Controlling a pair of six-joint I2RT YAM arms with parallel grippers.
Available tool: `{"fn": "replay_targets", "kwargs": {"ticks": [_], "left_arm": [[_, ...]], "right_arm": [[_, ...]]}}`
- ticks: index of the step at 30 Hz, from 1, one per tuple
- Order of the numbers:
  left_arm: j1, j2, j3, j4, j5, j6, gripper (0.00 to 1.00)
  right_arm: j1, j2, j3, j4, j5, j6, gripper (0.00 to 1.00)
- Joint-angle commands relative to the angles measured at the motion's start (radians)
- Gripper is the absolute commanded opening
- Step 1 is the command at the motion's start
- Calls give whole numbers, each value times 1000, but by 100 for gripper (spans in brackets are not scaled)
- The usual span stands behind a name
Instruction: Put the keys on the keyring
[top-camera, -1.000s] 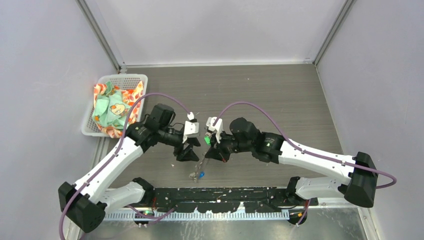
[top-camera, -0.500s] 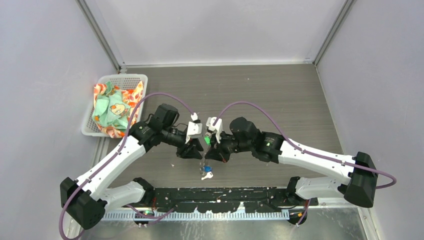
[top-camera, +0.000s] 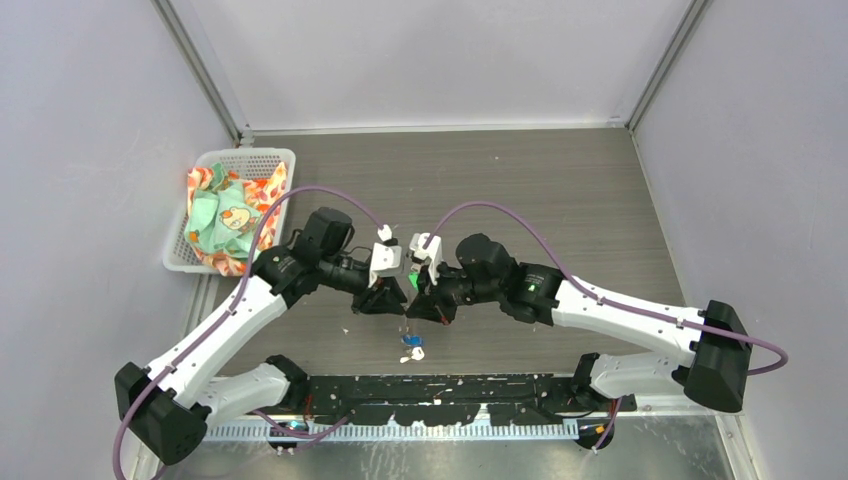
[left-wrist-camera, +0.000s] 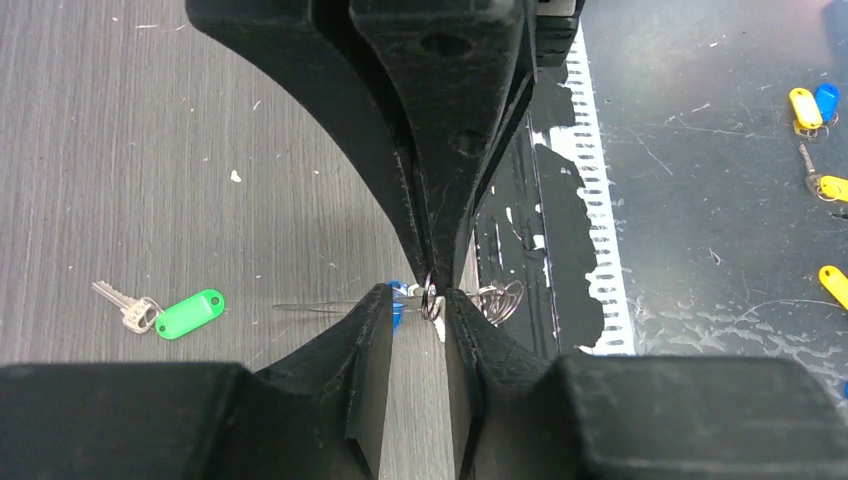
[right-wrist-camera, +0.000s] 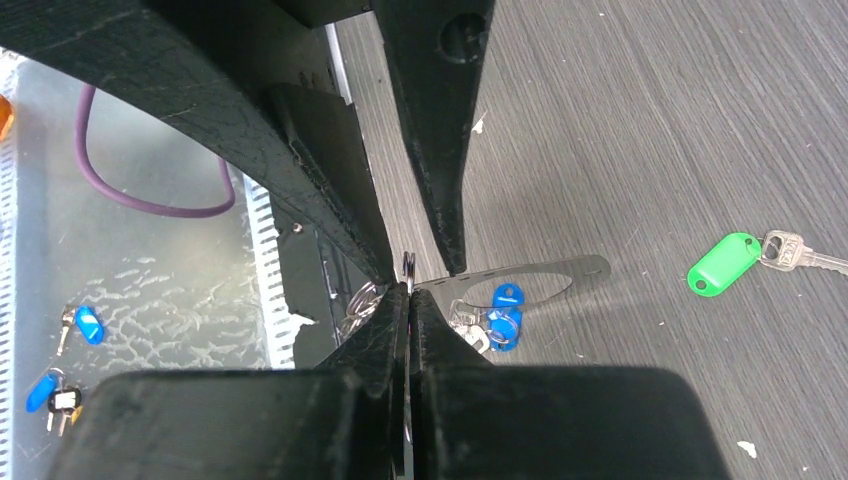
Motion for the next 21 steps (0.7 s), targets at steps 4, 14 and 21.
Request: {"fn": "replay_targets", "kwargs": {"ticks": [4, 14, 21], "left_arm": [[-8, -47, -22, 37, -4, 16, 18], [-11, -66, -20, 53, -33, 15, 0], [-11, -129, -9, 131, 2, -2, 0]], "right_arm": [[5, -10, 45, 111, -25, 35, 1], [5, -36, 43, 135, -54, 63, 3], [6, -117, 61, 50, -6, 56, 30]]}}
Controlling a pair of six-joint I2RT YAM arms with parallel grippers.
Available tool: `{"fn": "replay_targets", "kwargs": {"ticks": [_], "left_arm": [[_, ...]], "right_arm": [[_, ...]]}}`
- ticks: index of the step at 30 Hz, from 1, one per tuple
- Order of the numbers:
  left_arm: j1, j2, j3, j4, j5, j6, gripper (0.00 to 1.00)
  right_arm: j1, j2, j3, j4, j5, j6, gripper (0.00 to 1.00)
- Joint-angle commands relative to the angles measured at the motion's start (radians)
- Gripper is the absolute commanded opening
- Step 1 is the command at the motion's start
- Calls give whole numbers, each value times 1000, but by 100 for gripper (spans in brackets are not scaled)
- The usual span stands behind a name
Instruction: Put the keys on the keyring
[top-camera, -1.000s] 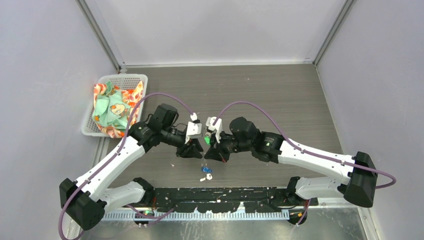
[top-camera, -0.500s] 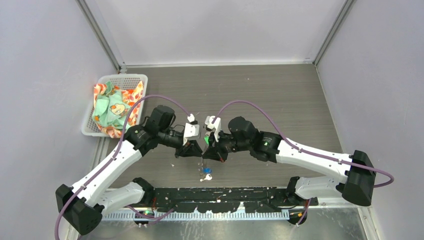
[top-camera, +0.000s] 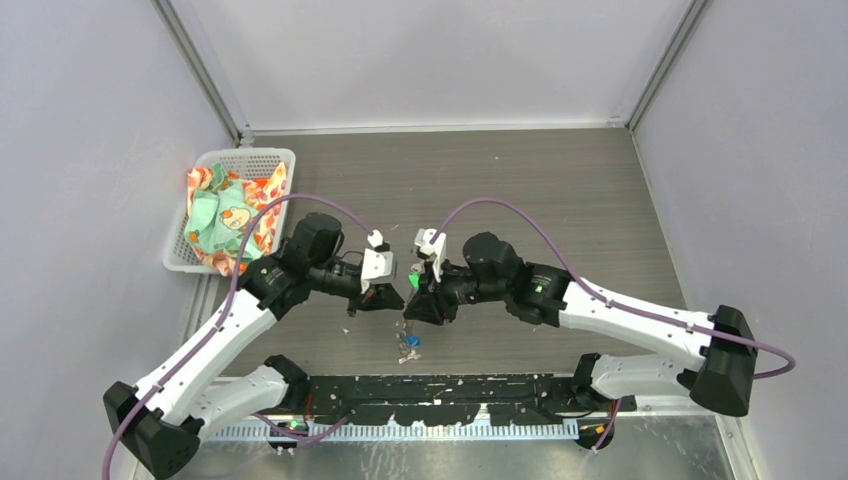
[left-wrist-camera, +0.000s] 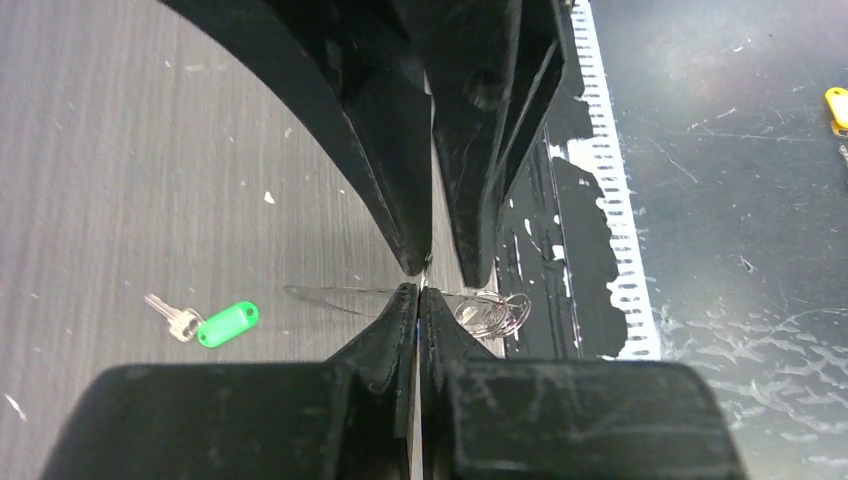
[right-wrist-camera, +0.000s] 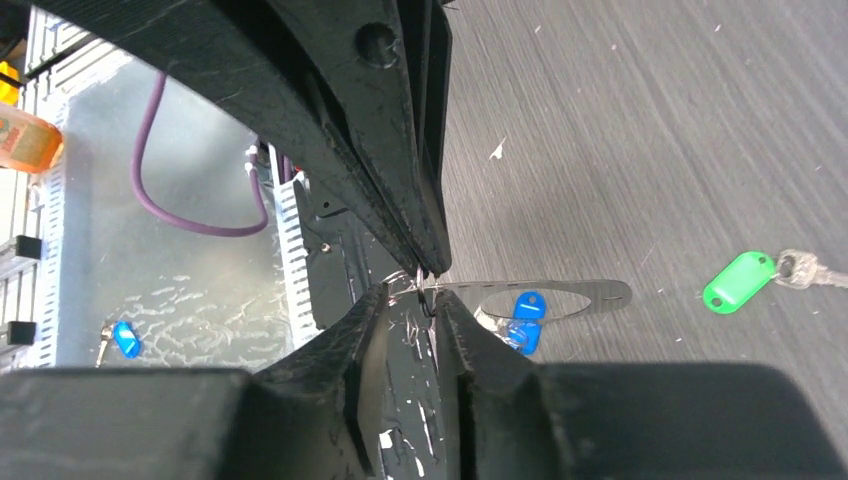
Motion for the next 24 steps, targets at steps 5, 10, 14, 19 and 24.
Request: {"fn": "replay_targets", "kwargs": {"ticks": [5, 10, 14, 19, 24], "left_arm": [[-10, -98, 58, 114, 89, 58, 0], [-34, -166, 83, 116, 168, 216, 0], [-56, -197, 114, 117, 208, 368, 0], [-74, -201, 160, 117, 237, 477, 0], [-88, -220, 165, 97, 262, 597, 0]], "right_arm": [[3, -231, 73, -58, 115, -26, 45], [3, -324, 137, -166, 153, -76, 100], [4, -376, 162, -191, 217, -72, 100], [3, -488, 89, -92, 340, 38, 100], [3, -487, 124, -166, 331, -40, 100]]}}
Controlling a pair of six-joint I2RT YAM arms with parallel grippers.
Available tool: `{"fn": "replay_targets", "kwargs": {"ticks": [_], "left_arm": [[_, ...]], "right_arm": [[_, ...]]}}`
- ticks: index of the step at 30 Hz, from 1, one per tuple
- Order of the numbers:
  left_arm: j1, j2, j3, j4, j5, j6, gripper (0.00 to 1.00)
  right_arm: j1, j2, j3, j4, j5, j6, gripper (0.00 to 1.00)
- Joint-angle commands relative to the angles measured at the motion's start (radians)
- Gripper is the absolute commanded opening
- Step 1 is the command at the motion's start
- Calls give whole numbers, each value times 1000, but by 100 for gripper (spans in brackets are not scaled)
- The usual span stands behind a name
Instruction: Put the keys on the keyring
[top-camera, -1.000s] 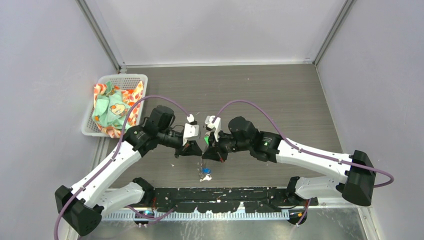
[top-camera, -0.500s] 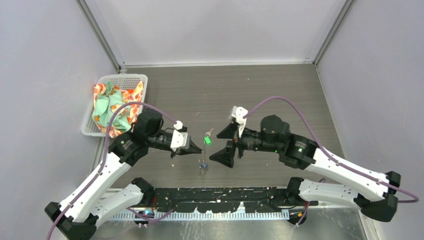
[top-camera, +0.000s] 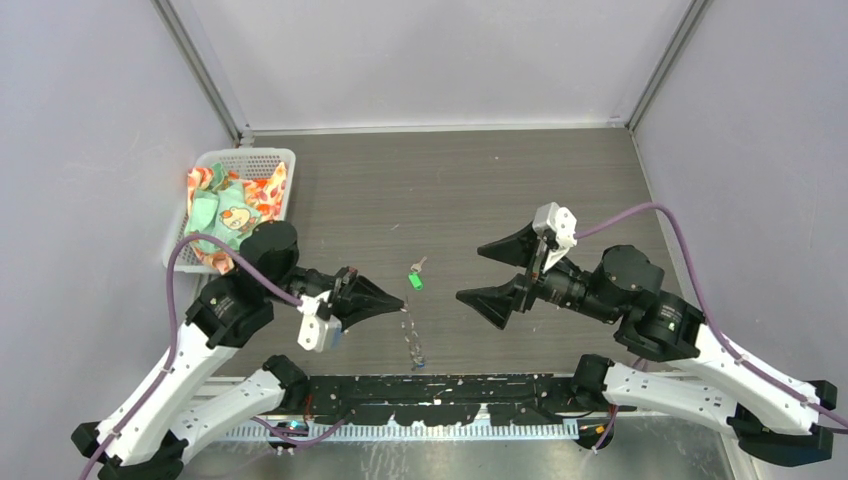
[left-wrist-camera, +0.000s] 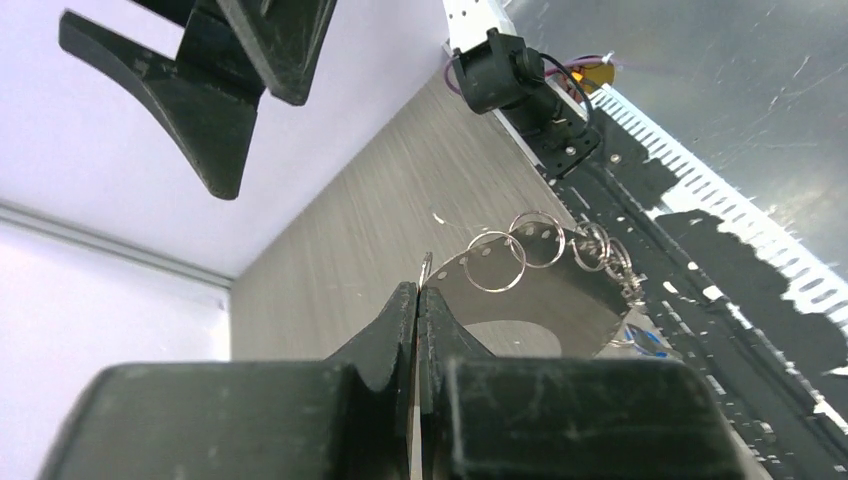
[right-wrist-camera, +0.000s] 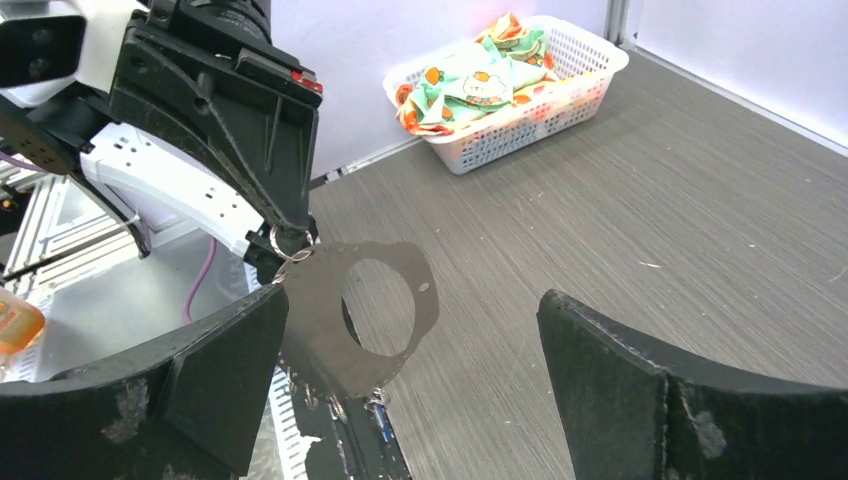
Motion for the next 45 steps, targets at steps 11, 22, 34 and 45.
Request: {"fn": "replay_targets", "kwargs": {"ticks": [11, 22, 34, 45], "left_arm": [[-29, -14, 53, 14, 65, 177, 0], [-29, 43, 86, 192, 4, -442, 0], [-29, 54, 73, 248, -55, -619, 0], [-29, 48, 50, 351, -79, -786, 0]], "right_arm": [[2, 99, 142, -89, -99, -133, 94], [5, 206, 245, -107, -215, -158, 80], [58, 305, 345, -174, -265, -158, 71], [97, 309, 331, -142, -190, -141, 53]]}}
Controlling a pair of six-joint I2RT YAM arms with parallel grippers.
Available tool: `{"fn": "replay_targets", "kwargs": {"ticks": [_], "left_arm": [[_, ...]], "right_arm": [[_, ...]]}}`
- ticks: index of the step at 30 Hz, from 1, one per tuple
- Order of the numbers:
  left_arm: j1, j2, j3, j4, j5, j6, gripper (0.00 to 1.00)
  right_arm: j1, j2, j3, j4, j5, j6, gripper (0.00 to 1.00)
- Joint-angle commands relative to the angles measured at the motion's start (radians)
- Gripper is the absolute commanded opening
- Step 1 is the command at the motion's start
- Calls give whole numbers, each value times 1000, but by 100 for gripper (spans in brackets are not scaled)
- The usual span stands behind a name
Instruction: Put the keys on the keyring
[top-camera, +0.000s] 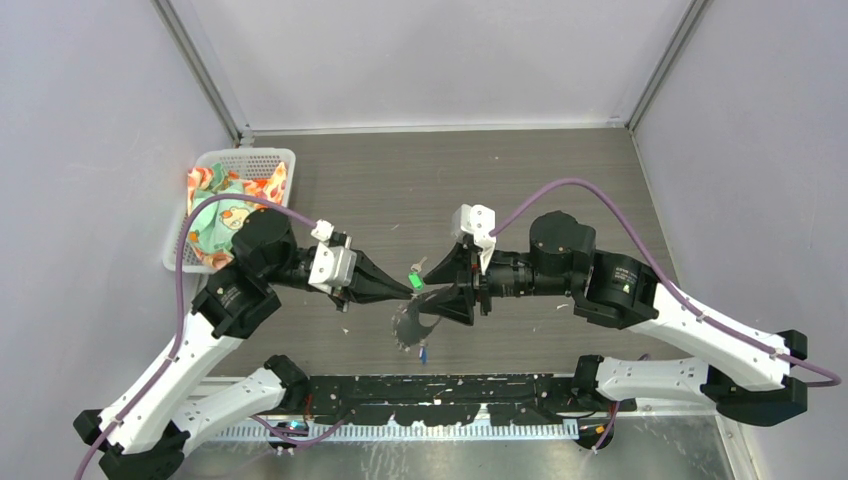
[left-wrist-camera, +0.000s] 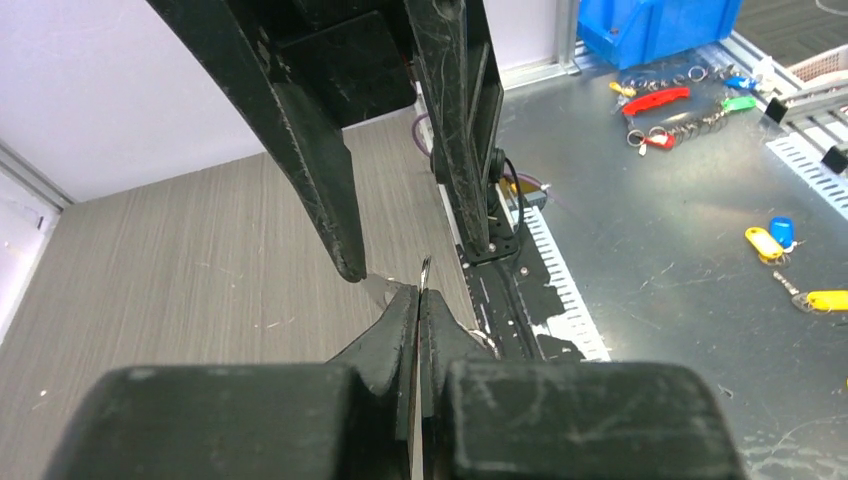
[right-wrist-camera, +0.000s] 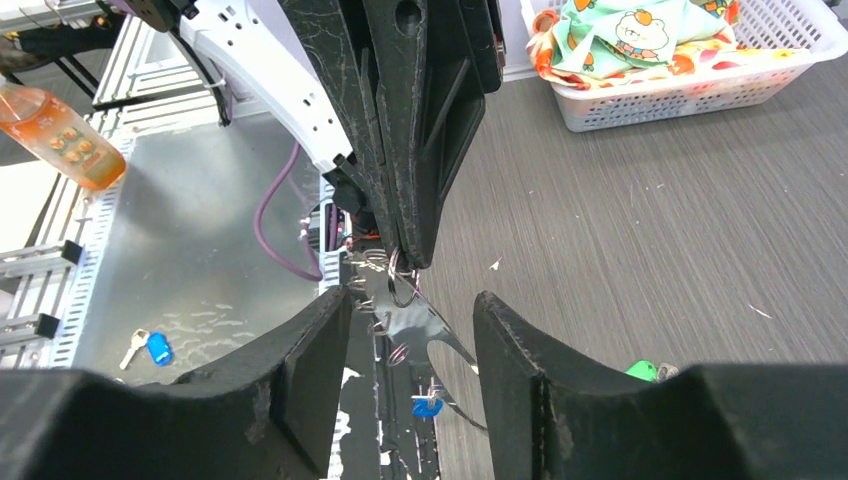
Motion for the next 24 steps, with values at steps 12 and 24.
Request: {"fn": "replay_targets", "kwargs": {"ticks": [12, 24], "left_arm": [[-3, -9, -11, 151, 5, -182, 0], [-3, -5, 1, 153, -3, -207, 0]], "right_arm": [[14, -7, -15, 140, 72, 16, 47], [13, 36, 64, -25, 23, -22, 1]]}}
